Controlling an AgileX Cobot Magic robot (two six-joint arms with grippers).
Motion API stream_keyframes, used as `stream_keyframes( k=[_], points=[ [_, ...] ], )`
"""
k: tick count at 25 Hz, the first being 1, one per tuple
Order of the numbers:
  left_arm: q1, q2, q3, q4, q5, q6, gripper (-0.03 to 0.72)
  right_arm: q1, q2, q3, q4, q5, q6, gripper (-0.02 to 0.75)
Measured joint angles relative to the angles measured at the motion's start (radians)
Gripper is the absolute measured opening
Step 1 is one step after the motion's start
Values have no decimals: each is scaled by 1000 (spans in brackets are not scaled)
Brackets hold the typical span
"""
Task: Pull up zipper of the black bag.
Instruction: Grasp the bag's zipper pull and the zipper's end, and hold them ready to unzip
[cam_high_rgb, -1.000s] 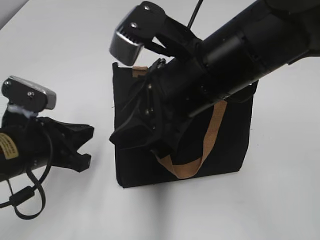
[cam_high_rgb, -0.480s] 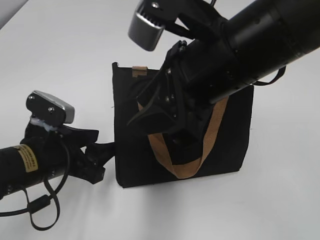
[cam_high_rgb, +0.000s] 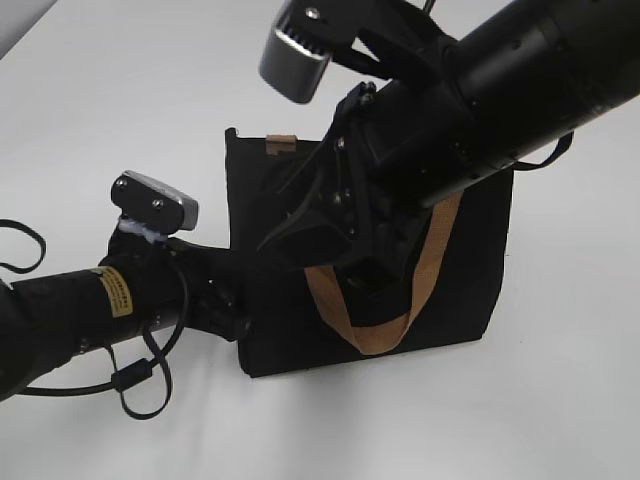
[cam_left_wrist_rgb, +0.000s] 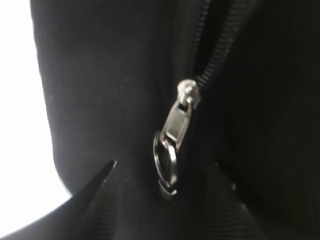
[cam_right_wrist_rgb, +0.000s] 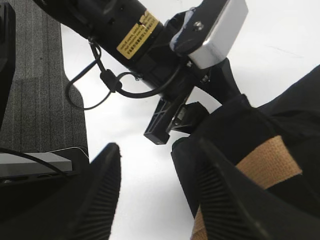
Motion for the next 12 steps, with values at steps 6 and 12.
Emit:
stream_keyframes(
  k=[6,12],
  points=[
    [0,63,-60,-1,45,-3,217,0,0,0,-1,-9,0,380],
    [34,41,-61,0,88,-3,31,0,0,0,-3,-51,1,380]
  ],
)
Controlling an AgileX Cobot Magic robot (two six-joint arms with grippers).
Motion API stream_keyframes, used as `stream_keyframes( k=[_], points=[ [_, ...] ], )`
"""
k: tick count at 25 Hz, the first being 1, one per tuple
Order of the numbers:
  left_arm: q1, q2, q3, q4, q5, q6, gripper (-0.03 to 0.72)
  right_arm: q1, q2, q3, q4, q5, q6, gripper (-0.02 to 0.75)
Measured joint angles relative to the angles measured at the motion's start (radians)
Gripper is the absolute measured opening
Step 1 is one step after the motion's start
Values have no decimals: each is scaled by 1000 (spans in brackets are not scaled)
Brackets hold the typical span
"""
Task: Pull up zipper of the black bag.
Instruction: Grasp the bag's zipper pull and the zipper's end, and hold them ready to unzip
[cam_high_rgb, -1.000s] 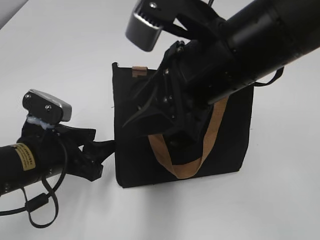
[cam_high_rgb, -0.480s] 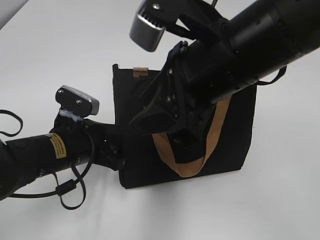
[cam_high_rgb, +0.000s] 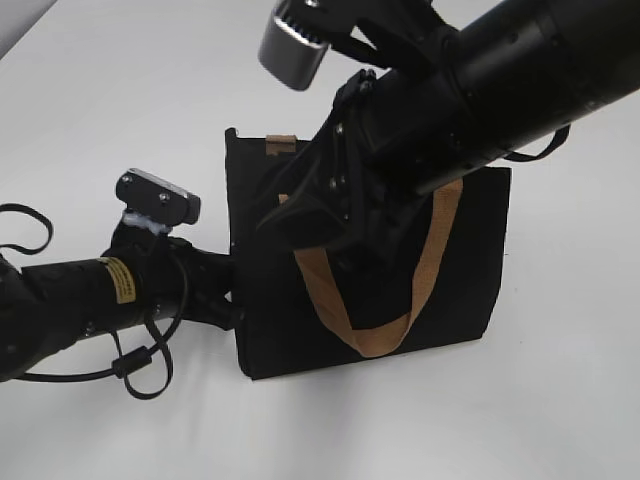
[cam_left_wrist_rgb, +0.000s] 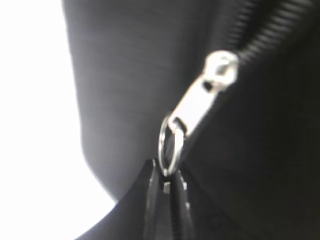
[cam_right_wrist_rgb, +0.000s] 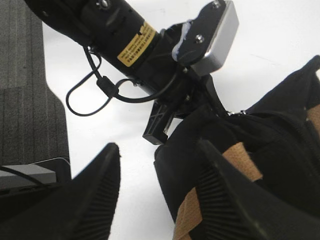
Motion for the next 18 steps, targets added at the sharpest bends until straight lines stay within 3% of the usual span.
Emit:
stream_keyframes(
  k=[4,11,18],
  points=[
    [36,-56,11,-15,32,0,29,0,0,0,33,-55,-9,380],
    [38,-139,78,-16,32,0,29,41,43,0,198,-73,-151,380],
    [38,-227,187,-16,-124,-1,29,93,108,0,214,-141,-290,380]
  ],
)
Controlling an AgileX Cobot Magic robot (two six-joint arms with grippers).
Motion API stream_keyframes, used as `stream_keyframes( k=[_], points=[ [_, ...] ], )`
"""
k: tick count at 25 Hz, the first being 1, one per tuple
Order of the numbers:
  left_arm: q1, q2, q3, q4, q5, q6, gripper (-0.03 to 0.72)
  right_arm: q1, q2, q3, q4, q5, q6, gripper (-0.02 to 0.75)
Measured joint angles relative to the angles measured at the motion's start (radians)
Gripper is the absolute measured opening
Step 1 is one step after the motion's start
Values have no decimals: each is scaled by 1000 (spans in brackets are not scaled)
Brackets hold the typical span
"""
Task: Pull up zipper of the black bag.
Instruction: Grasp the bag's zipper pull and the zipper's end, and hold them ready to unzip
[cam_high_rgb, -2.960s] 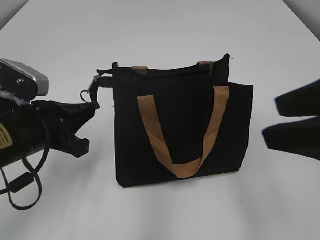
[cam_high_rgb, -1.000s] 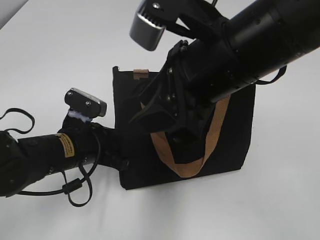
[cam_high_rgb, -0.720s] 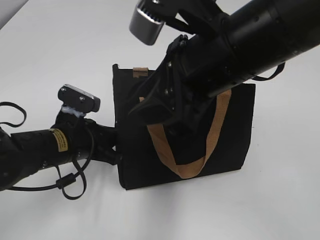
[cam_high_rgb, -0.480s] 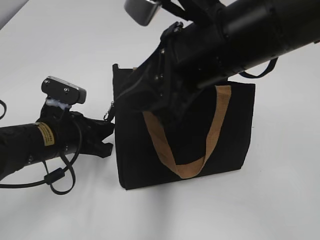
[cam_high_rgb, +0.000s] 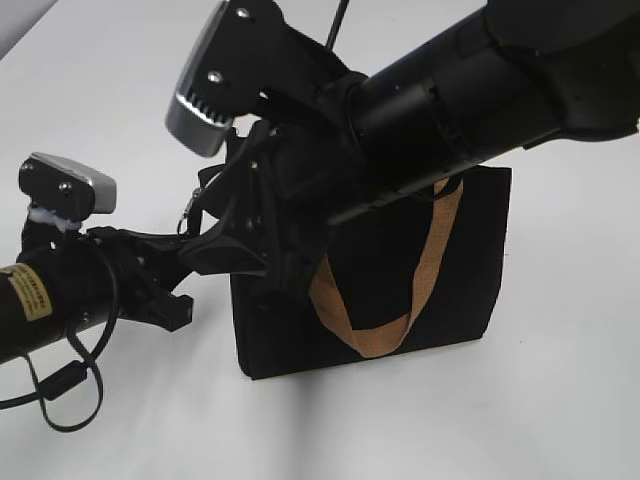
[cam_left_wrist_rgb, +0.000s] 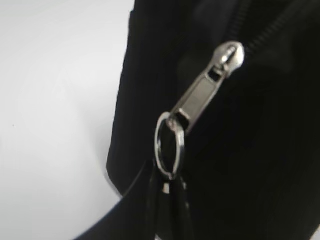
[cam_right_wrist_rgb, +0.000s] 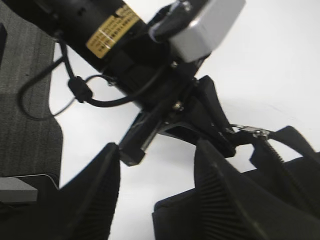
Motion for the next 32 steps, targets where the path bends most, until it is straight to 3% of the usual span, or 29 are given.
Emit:
stream_keyframes(
  k=[6,18,25,32],
  points=[
    [0,-47,69,23,-137,0,29,0,40,-21,10,-36,-131,371],
    [0,-67,73,66,-156,0,29,8,152,-233,17,35,-232,339],
    [0,-89,73,70,-132,0,29,14,216,-240,-103,-4,-261,339],
    [0,-121,73,74,-103,0,29,19,238,-240,-118,-76,-254,339]
  ],
)
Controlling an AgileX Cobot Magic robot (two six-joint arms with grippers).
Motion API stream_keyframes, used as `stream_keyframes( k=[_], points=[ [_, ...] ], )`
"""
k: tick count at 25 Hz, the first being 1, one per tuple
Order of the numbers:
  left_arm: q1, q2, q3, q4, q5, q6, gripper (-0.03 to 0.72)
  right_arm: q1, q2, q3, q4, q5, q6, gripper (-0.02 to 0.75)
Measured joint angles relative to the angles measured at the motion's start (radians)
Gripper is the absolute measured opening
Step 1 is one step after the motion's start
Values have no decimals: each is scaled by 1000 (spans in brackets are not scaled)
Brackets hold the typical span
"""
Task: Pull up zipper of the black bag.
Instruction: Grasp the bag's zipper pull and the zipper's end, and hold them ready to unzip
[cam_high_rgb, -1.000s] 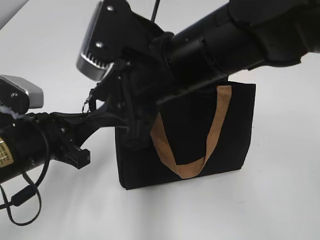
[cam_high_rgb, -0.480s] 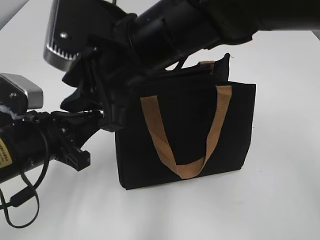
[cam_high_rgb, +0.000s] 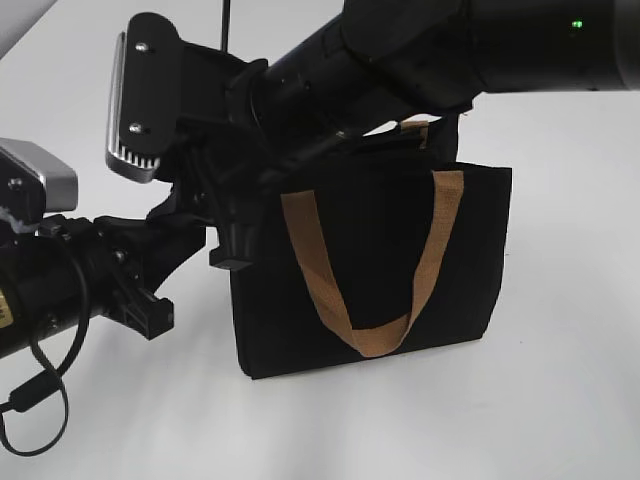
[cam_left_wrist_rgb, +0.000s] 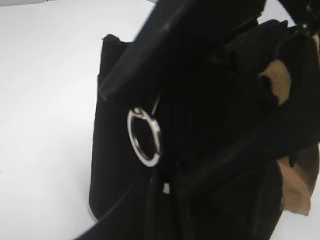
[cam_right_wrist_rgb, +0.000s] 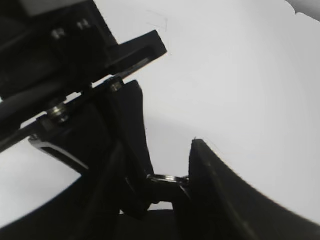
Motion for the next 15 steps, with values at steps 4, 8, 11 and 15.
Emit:
stream_keyframes(
  k=[4,8,11,15],
  points=[
    [-4,-21,1,-1,22,0,29,0,3,0,-43,-27,38,330],
    [-4,-45,1,-4,54,0,29,0,3,-1,-145,-39,137,265],
    [-4,-56,1,-7,75,0,29,4,3,-1,-204,-35,207,191],
    [-4,-65,1,-13,91,0,29,5,3,-1,-225,-25,252,59]
  ],
)
